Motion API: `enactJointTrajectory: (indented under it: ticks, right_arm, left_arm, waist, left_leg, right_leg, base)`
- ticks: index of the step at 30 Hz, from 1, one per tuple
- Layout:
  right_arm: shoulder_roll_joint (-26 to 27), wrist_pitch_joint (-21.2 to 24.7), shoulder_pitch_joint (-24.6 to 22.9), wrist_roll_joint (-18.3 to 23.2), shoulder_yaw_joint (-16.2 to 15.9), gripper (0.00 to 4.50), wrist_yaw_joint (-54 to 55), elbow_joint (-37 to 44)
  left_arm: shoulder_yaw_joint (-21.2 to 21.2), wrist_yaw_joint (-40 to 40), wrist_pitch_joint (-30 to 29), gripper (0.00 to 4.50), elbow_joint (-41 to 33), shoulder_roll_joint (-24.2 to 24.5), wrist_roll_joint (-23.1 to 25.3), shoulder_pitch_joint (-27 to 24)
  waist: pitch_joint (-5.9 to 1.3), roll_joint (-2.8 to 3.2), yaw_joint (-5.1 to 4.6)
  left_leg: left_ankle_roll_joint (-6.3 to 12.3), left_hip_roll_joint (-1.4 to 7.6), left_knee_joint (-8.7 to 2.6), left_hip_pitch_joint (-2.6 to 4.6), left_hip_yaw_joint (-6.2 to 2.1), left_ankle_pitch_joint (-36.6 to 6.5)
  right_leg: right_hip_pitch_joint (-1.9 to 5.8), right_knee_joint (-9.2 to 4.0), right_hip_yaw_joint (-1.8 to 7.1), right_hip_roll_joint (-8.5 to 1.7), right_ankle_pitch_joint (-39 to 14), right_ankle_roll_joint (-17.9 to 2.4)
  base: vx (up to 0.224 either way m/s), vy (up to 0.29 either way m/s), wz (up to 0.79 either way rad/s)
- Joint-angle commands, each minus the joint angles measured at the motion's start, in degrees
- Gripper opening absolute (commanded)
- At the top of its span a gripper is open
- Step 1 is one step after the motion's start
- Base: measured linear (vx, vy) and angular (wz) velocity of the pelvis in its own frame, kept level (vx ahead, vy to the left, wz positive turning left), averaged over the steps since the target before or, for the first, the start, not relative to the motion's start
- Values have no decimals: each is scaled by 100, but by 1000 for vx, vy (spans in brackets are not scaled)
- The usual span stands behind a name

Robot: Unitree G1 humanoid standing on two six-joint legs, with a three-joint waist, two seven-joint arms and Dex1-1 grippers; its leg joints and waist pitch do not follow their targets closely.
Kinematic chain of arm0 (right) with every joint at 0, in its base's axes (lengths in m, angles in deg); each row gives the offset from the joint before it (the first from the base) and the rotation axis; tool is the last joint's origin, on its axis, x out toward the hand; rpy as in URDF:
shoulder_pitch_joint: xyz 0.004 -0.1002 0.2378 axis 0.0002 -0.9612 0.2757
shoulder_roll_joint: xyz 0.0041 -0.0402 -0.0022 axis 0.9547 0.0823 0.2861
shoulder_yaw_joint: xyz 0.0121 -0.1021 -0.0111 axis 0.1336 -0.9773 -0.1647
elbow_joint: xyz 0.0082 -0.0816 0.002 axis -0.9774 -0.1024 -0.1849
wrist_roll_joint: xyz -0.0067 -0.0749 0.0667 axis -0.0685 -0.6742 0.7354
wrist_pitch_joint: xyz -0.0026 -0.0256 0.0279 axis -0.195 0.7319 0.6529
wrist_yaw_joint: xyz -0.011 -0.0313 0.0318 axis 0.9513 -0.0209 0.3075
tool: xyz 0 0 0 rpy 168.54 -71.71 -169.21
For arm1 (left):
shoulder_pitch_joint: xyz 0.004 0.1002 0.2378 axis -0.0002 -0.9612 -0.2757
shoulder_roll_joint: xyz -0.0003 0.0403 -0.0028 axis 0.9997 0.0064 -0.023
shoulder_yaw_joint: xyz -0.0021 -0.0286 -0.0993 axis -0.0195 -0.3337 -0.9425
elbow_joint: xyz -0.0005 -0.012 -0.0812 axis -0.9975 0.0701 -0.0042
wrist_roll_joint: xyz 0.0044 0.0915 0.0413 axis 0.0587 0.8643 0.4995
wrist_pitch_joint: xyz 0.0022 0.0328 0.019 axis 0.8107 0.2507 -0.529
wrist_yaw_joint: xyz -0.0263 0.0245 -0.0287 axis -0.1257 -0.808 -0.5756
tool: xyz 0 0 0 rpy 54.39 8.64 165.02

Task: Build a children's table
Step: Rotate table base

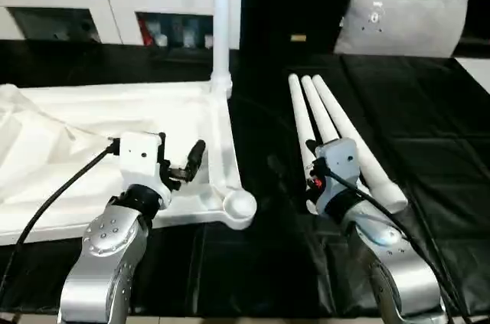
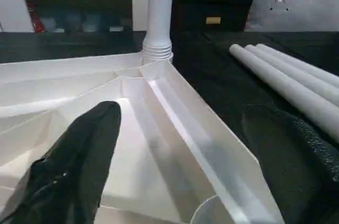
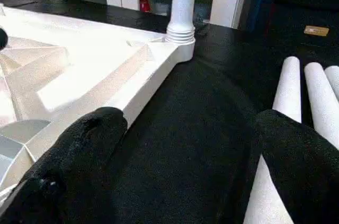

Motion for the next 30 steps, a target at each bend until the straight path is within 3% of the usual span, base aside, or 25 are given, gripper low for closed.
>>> enactJointTrajectory:
  ticks: [1,4,5,7,8,9,10,12,13,14,15,16,17,18,19,20,21,22,23,24,25,26,27,28,30]
  right_arm:
    - [-24,98,-31,15,-53,450,-6,63]
    - [-34,115,-39,13,-75,450,-8,79]
    - [-35,119,-44,12,-85,450,-6,86]
    - [-44,131,-54,14,-106,450,-1,101]
    - [-46,136,-56,17,-110,450,-2,104]
    - [-45,140,-58,16,-114,450,1,107]
    - [-44,142,-59,16,-117,450,2,110]
    - [-45,164,-66,8,-140,450,10,127]
    - [-48,174,-71,5,-153,450,11,133]
    - [-46,176,-75,3,-160,450,16,136]
    - [-47,179,-79,0,-171,450,23,139]
    - [-49,182,-81,-1,-178,450,27,142]
    - [-53,188,-84,2,-187,450,31,149]
    - [-55,191,-84,3,-190,450,34,151]
    - [-56,205,-82,4,-199,450,41,160]
    - [-56,207,-81,4,-200,450,42,161]
    - [-65,231,-57,-1,-197,450,41,155]
    - [-71,260,-29,-9,-192,450,47,153]
    - [-73,276,-15,-13,-189,450,52,153]
    - [-78,301,1,-24,-187,450,65,155]
    - [-96,374,40,-61,-180,450,114,151]
    - [-108,455,87,-105,-162,450,174,132]
    - [-109,517,125,-127,-152,450,207,114]
    - [-110,623,189,-163,-134,450,263,82]
    - [-95,952,381,-295,-87,450,447,-5]
  left_arm:
    - [48,-5,-52,441,-129,45,-4,-77]
    - [54,-6,-58,446,-147,57,-12,-100]
    - [55,-5,-62,446,-154,64,-16,-109]
    - [62,-1,-74,446,-171,83,-21,-127]
    - [62,0,-79,446,-174,85,-22,-130]
    - [60,2,-82,446,-178,88,-24,-133]
    - [59,4,-84,446,-181,90,-25,-135]
    - [56,17,-99,446,-195,114,-32,-142]
    - [59,24,-105,446,-199,127,-34,-142]
    - [58,29,-104,446,-201,133,-38,-146]
    - [57,31,-104,446,-204,139,-42,-150]
    - [58,31,-106,446,-206,143,-44,-151]
    - [64,31,-111,446,-211,150,-46,-154]
    - [68,31,-114,446,-213,152,-47,-153]
    - [74,35,-125,446,-223,161,-56,-157]
    - [74,36,-127,446,-224,162,-58,-157]
    - [111,76,-120,446,-226,202,-44,-154]
    - [143,109,-119,446,-225,247,-25,-150]
    - [158,124,-121,446,-224,271,-13,-149]
    - [160,166,-87,446,-215,278,-44,-149]
    - [204,263,-120,446,-209,353,-52,-137]
    - [268,370,-154,446,-195,450,-27,-118]
    - [293,435,-166,446,-187,506,-40,-108]
    - [333,544,-177,446,-173,596,-71,-91]
    - [361,732,-209,446,-176,755,-137,-48]
  waist:
    - [-384,108,-70]
    - [-330,13,-103]
    - [-306,-31,6]
    - [-303,40,80]
    - [-314,90,77]
    - [-346,173,8]
    - [-407,153,-132]
    - [-402,90,-253]
    - [-336,-10,-187]
    - [-311,-108,-87]
    - [-312,-183,103]
    - [-260,-100,174]
    - [-227,-24,208]
    - [-234,120,172]
    - [-286,295,7]
    - [-293,289,-95]
    - [-400,301,-253]
    - [-428,290,-290]
    - [-385,252,-293]
    - [-343,149,-291]
    - [-336,-165,-237]
    - [-293,-207,-96]
    - [-381,-291,3]
    - [-403,-264,13]
    - [-399,-121,-30]
  left_leg:
    - [1164,135,-337,267,-188,1896]
    - [1500,47,-281,200,-115,1576]
    - [1296,-172,-189,-159,20,1197]
    - [668,-84,-233,-271,12,934]
    - [553,-30,-286,-191,-18,1037]
    - [598,87,-371,112,-161,1480]
    - [1229,266,-375,502,-422,2003]
    - [2089,532,-340,887,-689,2056]
    - [2115,228,-212,518,-418,1830]
    - [1917,-202,-36,55,-131,1537]
    - [1426,-326,340,-556,-78,810]
    - [1066,-195,408,-636,-138,648]
    - [441,-79,281,-689,-166,636]
    - [145,54,-128,-538,-152,867]
    - [428,236,-377,-153,-389,1249]
    - [988,354,-410,217,-561,1244]
    - [1778,734,-471,763,-949,818]
    - [2616,845,-432,831,-1138,1518]
    - [2821,865,-423,760,-1090,1742]
    - [2782,675,-420,539,-834,1875]
    - [2059,90,-104,160,-331,1614]
    - [1706,-180,-1,-145,-203,1214]
    - [1063,-248,202,-491,-260,973]
    - [345,-184,-40,-492,-304,1535]
    - [-272,-183,-150,-349,-271,2047]
  right_leg:
    - [198,-54,119,-74,1437,-1046]
    - [252,-164,242,-214,1090,-1186]
    - [564,-337,415,-265,986,-1308]
    - [712,-420,420,-265,639,-1354]
    - [660,-368,342,-220,742,-1301]
    - [431,-182,158,-68,1068,-1098]
    - [96,24,39,-34,1087,-837]
    - [-446,211,100,-260,459,-722]
    - [-145,1,301,-392,851,-866]
    - [332,-180,536,-369,1196,-1012]
    - [888,-514,979,-682,767,-1233]
    - [921,-576,1018,-859,516,-1392]
    - [898,-553,812,-717,453,-1539]
    - [767,-505,414,-418,377,-1325]
    - [530,-173,80,-9,469,-850]
    - [200,-17,0,53,368,-693]
    - [-346,400,15,-109,-223,-568]
    - [-631,656,58,-204,-344,-50]
    - [-727,705,125,-284,-257,112]
    - [-749,584,221,-372,276,145]
    - [-460,-94,484,-545,1317,-160]
    - [-179,-280,690,-620,1001,-328]
    - [297,-277,1048,-927,1434,-555]
    - [254,0,786,-651,2963,-369]
    - [131,127,627,-350,4689,-206]
  base:
    - [0,0,0]
    - [64,-48,3]
    - [0,0,0]
    - [0,0,0]
    - [0,0,0]
    - [77,-45,-1]
    - [77,-45,-1]
    - [44,-27,2]
    - [0,0,0]
    - [0,0,0]
    - [0,0,0]
    - [0,0,0]
    - [0,0,0]
    - [57,23,-11]
    - [57,23,-11]
    - [135,8,2]
    - [130,-24,3]
    - [130,-24,3]
    - [65,-22,-5]
    - [0,0,0]
    - [0,0,0]
    - [33,-73,8]
    - [36,-107,-2]
    - [36,-107,-2]
    - [1,-83,-5]
